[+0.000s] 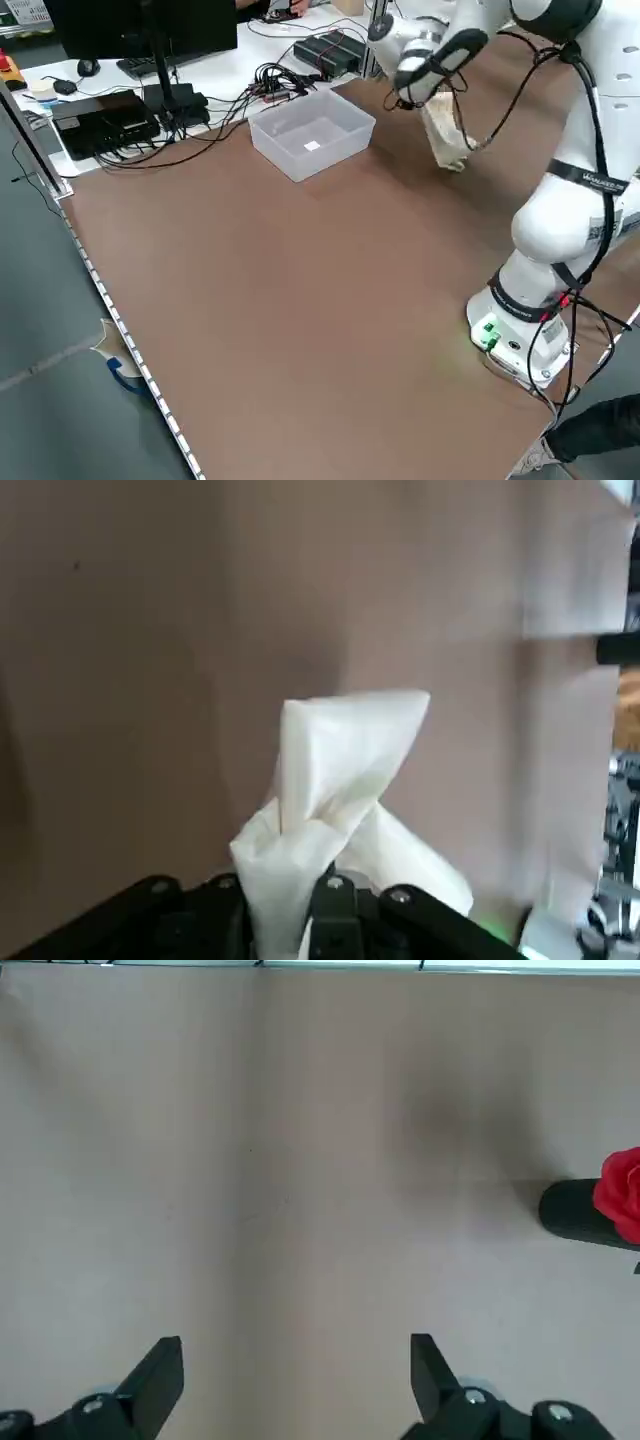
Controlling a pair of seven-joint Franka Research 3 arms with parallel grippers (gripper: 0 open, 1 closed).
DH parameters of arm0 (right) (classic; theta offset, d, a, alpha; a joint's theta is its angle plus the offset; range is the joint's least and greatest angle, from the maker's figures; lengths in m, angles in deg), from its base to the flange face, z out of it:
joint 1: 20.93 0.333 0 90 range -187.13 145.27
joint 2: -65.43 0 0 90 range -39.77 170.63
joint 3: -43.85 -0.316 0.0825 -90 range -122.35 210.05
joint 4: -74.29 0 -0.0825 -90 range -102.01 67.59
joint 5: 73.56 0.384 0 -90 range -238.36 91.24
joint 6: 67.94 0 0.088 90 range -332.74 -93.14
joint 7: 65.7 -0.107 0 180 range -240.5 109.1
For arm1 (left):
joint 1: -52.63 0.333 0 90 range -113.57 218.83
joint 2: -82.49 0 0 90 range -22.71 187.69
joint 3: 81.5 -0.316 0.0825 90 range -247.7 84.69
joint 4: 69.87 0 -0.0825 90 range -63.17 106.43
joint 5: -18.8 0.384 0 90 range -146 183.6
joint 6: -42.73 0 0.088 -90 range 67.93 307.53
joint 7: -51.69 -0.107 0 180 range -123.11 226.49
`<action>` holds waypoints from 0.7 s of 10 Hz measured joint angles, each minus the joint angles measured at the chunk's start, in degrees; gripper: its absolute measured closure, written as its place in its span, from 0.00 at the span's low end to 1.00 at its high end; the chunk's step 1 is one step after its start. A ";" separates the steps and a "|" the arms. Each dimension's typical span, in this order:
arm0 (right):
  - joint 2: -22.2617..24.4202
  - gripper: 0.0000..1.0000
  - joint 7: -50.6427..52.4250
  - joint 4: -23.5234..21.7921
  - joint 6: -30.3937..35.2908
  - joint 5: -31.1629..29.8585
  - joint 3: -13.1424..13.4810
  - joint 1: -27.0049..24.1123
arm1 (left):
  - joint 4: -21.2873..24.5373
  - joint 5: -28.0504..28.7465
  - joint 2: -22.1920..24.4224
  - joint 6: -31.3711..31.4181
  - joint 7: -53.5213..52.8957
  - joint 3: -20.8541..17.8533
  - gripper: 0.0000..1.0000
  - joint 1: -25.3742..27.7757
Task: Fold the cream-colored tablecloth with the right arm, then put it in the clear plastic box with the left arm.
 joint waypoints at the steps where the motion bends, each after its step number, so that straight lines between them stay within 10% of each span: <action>1: -0.04 0.00 0.00 0.00 -0.06 0.00 0.67 0.42 | -1.49 6.19 1.81 -6.13 3.55 -1.33 0.85 0.87; 7: -0.05 0.00 -2.57 0.00 -0.15 0.00 2.24 1.72 | -26.67 33.15 -0.52 -38.08 7.65 -6.91 0.85 5.13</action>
